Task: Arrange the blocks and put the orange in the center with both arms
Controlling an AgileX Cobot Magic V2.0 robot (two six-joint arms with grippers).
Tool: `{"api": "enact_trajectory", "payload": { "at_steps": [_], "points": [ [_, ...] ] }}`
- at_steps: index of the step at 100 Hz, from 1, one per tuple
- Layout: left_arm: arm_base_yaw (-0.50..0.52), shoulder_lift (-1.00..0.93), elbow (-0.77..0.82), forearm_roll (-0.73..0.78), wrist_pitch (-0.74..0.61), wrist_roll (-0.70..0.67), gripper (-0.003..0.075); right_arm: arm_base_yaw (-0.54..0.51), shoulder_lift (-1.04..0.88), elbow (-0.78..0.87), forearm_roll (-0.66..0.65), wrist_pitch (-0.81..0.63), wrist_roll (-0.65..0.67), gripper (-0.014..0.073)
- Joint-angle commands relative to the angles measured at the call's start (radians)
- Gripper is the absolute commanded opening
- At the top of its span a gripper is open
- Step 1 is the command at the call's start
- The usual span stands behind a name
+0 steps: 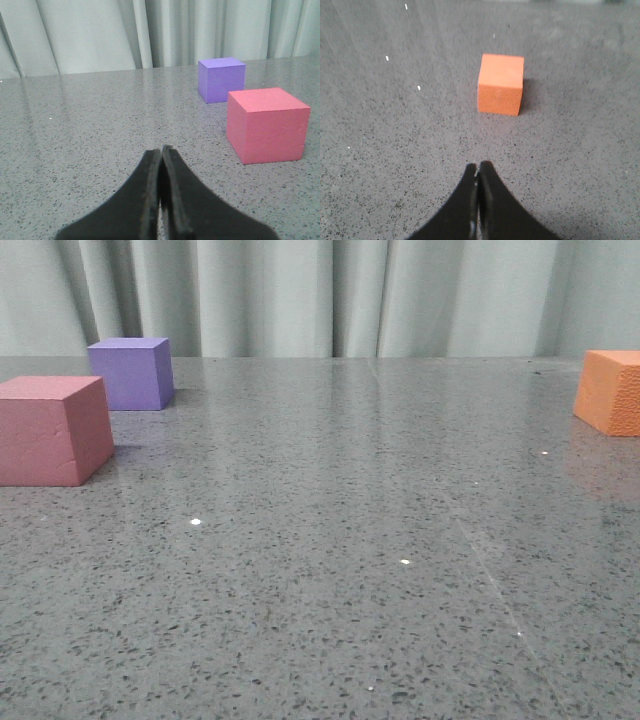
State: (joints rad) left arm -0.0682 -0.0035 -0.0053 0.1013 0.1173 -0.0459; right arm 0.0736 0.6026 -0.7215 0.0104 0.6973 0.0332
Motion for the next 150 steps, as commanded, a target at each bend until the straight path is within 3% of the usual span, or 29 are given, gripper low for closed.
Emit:
{"api": "enact_trajectory", "payload": {
  "at_steps": [1,32,42,54,69,73,95,150],
  "points": [
    [0.002,-0.033,0.056,-0.001,-0.083,-0.008,-0.0019,-0.007,0.109,-0.09,-0.01,-0.023,0.0,-0.006],
    [0.002,-0.033,0.056,-0.001,-0.083,-0.008,-0.0019,-0.007,0.314,-0.115,-0.01,-0.099,0.0,-0.0057],
    [0.002,-0.033,0.056,-0.001,-0.083,-0.008,-0.0019,-0.007,0.338,-0.115,-0.01,-0.134,0.0,-0.0011],
    [0.002,-0.033,0.056,-0.001,-0.083,-0.008,-0.0019,-0.007,0.337,-0.115,-0.01,-0.178,0.0,0.0168],
    [0.002,-0.033,0.056,-0.001,-0.083,-0.008,-0.0019,-0.007,0.337,-0.115,-0.01,-0.221,0.0,0.0608],
    [0.002,-0.033,0.056,-0.001,-0.083,-0.008,-0.0019,-0.007,0.337,-0.115,-0.01,-0.225,0.0,0.0669],
    [0.002,-0.033,0.056,-0.001,-0.083,-0.008,-0.0019,-0.012,0.36,-0.156,-0.01,-0.236,0.023,0.0633],
    [0.002,-0.033,0.056,-0.001,-0.083,-0.008,-0.0019,-0.069,0.776,-0.639,-0.01,-0.046,-0.025,0.0633]
  ]
}}
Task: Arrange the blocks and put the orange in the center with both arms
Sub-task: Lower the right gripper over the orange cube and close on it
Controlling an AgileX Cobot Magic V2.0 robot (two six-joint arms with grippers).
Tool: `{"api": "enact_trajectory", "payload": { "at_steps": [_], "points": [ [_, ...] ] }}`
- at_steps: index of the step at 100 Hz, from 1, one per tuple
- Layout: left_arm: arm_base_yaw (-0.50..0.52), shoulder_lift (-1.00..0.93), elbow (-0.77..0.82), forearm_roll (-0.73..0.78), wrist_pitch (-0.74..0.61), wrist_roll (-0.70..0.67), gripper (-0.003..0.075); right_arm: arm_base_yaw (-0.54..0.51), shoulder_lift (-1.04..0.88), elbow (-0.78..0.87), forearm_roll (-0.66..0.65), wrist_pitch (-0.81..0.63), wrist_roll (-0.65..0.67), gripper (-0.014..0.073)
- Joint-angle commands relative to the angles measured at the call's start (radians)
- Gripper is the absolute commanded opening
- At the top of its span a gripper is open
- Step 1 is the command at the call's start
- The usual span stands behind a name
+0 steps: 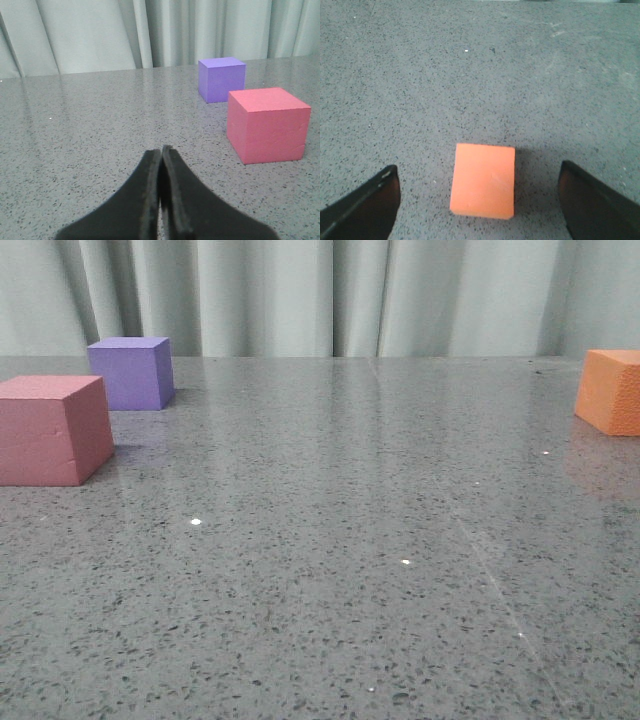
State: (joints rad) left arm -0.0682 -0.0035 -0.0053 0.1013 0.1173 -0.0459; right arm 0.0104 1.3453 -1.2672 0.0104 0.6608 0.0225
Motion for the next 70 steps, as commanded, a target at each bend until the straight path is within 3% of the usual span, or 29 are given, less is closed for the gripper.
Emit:
{"api": "enact_trajectory", "payload": {
  "at_steps": [1,33,70],
  "points": [
    [0.002,-0.033,0.056,-0.001,-0.083,-0.008,-0.0019,-0.006,0.039,-0.093,-0.01,-0.009,-0.014,0.0633],
    [0.002,-0.033,0.056,-0.001,-0.083,-0.008,-0.0019,-0.006,0.19,-0.146,-0.01,0.034,-0.014,0.0633],
    [0.002,-0.033,0.056,-0.001,-0.083,-0.008,-0.0019,-0.006,0.222,-0.146,-0.01,0.051,-0.014,0.0633]
  ]
}}
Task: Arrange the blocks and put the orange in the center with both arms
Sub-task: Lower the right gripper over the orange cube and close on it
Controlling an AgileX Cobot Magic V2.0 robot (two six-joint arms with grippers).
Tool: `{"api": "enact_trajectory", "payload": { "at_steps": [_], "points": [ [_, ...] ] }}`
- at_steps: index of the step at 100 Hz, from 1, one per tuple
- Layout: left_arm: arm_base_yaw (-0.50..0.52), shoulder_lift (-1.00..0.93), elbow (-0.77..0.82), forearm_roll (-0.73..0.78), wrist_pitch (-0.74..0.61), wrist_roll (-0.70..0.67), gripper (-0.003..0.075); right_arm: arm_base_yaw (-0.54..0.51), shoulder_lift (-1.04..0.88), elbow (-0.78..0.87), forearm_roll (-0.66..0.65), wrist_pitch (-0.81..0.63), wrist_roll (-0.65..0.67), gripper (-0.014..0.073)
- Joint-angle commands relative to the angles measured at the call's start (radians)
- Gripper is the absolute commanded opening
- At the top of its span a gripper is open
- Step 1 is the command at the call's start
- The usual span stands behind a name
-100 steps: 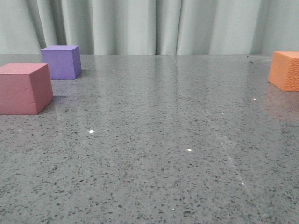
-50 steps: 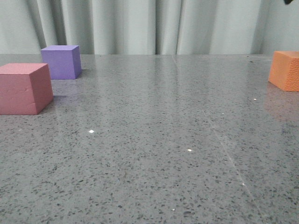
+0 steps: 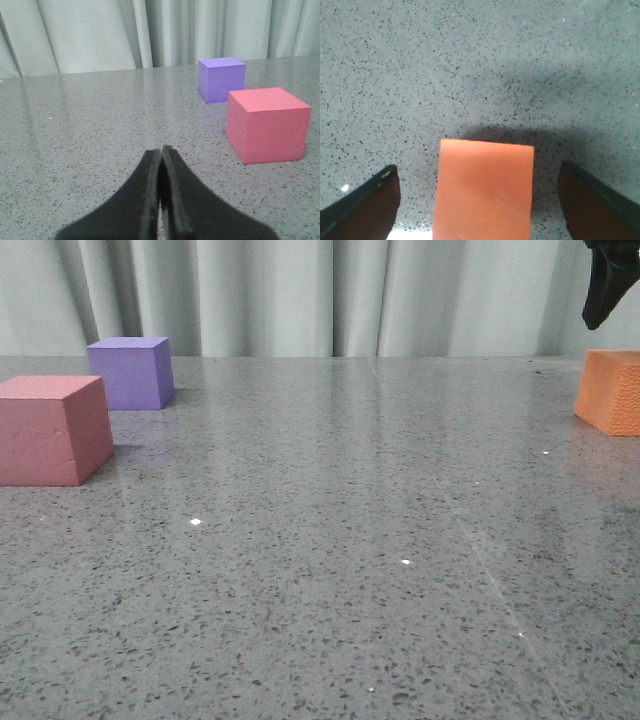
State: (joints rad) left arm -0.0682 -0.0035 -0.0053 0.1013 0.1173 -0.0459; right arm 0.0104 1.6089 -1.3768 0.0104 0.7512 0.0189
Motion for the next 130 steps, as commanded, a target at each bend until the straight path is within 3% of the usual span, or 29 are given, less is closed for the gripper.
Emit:
{"api": "enact_trajectory", "payload": {
  "at_steps": [1,101,111,130],
  "points": [
    [0.002,-0.033,0.056,-0.001,-0.083,-0.008,-0.0019,-0.006,-0.041,-0.036,-0.01,-0.04,-0.011,0.0633],
    [0.002,-0.033,0.056,-0.001,-0.083,-0.008,-0.0019,-0.006,0.104,-0.035,-0.01,-0.02,0.008,0.0631],
    [0.002,-0.033,0.056,-0.001,-0.083,-0.008,-0.0019,-0.006,0.105,-0.035,-0.01,-0.017,0.014,0.056],
    [0.002,-0.033,0.056,-0.001,-0.083,-0.008,-0.0019,-0.006,0.105,-0.035,-0.01,-0.018,0.014,0.0301]
  ]
}}
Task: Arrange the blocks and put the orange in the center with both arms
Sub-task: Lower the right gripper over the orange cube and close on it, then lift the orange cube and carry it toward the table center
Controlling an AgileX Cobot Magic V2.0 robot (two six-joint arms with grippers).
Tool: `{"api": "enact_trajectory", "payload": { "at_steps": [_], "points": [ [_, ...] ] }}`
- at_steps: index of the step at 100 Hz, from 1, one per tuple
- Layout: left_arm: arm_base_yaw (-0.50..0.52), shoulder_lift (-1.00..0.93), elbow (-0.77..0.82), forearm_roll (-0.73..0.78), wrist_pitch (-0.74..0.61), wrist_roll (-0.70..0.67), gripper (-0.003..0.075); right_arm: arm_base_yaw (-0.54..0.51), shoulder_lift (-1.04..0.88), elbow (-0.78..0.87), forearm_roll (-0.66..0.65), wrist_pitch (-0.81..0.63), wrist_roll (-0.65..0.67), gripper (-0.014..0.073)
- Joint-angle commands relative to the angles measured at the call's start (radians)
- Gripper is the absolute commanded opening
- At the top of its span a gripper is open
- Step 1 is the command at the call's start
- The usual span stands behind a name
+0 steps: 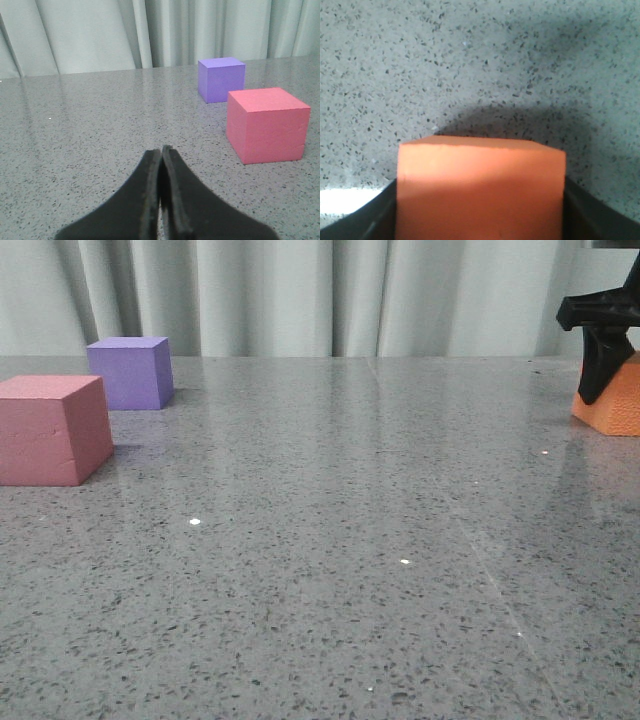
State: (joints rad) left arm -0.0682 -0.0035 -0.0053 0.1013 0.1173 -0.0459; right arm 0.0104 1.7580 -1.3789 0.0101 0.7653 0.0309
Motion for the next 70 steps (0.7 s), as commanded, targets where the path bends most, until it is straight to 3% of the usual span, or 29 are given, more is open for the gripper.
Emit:
{"api": "enact_trajectory", "payload": {
  "at_steps": [1,14,41,70],
  "points": [
    [0.002,-0.033,0.056,-0.001,-0.083,-0.008,-0.0019,-0.006,-0.044,-0.033,-0.01,-0.032,0.002,0.0294],
    [0.002,-0.033,0.056,-0.001,-0.083,-0.008,-0.0019,-0.006,-0.044,-0.033,-0.01,-0.036,0.002,0.0211],
    [0.002,-0.033,0.056,-0.001,-0.083,-0.008,-0.0019,0.016,-0.092,-0.08,0.038,0.062,0.002,0.0211],
    [0.002,-0.033,0.056,-0.001,-0.083,-0.008,-0.0019,0.178,-0.149,-0.169,0.102,0.057,0.091,0.0211]
  ]
}}
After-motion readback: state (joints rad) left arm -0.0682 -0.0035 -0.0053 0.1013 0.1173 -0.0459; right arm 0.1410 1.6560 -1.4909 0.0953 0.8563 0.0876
